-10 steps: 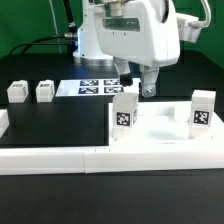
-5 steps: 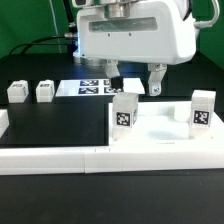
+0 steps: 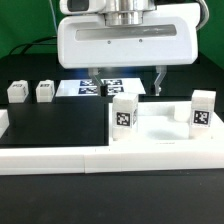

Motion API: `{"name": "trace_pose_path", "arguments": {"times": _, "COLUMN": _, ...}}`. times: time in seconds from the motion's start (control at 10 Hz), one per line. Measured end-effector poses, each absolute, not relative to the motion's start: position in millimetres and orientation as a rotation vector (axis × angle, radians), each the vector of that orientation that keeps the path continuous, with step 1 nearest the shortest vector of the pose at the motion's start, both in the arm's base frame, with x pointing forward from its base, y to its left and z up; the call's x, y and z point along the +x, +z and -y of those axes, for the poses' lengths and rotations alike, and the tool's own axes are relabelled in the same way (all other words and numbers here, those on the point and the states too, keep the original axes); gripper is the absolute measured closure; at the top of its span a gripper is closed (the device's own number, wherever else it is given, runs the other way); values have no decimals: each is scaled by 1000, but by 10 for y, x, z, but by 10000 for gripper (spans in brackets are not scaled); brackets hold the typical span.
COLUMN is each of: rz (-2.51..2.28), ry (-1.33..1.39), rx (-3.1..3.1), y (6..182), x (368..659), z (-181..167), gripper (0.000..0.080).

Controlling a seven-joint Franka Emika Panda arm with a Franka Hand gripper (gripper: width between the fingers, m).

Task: Assemble square table

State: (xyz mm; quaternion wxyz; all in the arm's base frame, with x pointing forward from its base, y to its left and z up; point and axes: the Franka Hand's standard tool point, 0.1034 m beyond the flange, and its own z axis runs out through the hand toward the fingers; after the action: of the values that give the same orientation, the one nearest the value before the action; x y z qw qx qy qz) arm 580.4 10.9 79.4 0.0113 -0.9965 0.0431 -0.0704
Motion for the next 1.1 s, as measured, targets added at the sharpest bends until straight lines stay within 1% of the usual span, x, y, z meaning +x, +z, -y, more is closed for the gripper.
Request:
{"name": "trace_pose_path", "arguments": {"times": 0.2, "rz": -205, "ry": -213, "rx": -3102, "y": 778, "x": 5795, "z": -99, "gripper": 150}}
{"name": "trace_pose_path", "arguments": {"times": 0.3, "rz": -142, "ry": -46, "rx": -3100, "y": 574, "x": 5638, "z": 3, "gripper": 150}}
{"name": "trace_pose_path", "arguments": {"times": 0.4, "rz": -152, "ry": 5, "rx": -3107, "y": 362, "x": 5627, "z": 65, "gripper": 150}}
{"name": "trace_pose_path", "arguments": {"times": 0.5, "rz": -141, "ry": 26, "rx": -3115, "y": 233, "x": 5583, "z": 87, "gripper": 150}}
{"name": "trace_pose_path", "arguments": {"times": 0.6, "rz": -122, "ry": 19, "rx": -3126, "y": 159, "x": 5509, "z": 146, "gripper": 150}}
{"name": "trace_pose_path", "arguments": {"times": 0.8, "rz": -149, "ry": -30, "rx": -3140, "y": 95, "x": 5466, "z": 121, "gripper": 150}}
{"name": "trace_pose_path", "arguments": {"times": 1.0, "rz": -155, "ry": -30, "rx": -3140, "y": 96, "x": 5466, "z": 144, "gripper": 150}}
{"name": "trace_pose_path", "arguments": {"times": 1.1, "rz": -155, "ry": -30, "rx": -3140, "y": 95, "x": 5466, "z": 144, "gripper": 297}}
